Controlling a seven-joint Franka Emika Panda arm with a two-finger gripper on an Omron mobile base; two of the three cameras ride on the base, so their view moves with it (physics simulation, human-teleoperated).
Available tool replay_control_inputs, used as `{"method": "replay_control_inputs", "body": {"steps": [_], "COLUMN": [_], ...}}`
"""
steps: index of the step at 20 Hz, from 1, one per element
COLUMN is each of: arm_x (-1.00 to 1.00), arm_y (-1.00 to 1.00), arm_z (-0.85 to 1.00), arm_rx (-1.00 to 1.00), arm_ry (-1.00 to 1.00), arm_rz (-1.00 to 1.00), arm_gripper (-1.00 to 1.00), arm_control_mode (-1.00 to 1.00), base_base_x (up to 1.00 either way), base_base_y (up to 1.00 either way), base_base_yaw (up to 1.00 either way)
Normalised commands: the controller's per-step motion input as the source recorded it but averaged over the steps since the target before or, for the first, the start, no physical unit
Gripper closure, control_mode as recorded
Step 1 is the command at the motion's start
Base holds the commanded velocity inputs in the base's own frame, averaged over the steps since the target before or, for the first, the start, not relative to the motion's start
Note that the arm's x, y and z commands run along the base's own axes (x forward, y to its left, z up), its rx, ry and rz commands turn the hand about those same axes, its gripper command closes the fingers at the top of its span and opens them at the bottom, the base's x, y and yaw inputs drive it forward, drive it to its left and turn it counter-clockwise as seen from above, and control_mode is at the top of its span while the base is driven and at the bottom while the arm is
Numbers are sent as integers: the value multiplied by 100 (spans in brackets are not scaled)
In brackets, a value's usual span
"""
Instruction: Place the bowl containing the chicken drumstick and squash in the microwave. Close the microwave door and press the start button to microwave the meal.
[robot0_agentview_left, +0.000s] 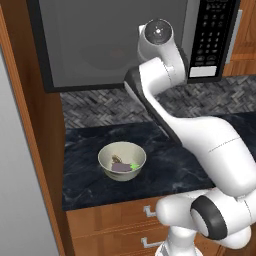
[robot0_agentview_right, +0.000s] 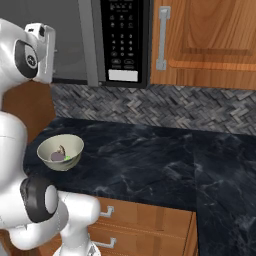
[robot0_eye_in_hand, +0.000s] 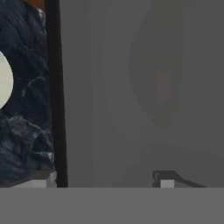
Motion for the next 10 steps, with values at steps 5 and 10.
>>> {"method": "replay_control_inputs", "body": {"steps": [5, 10], "arm_x": [-96, -86], "arm_y": [-11, -32], "arm_z": [7, 20], "arm_rx": [0, 2], "arm_ry": [1, 0], "arm_rz": [9, 10], "arm_gripper": [-100, -100], "arm_control_mode": [-100, -100], "base_base_x": [0, 0], "base_base_y": [0, 0], "base_base_yaw": [0, 0]}}
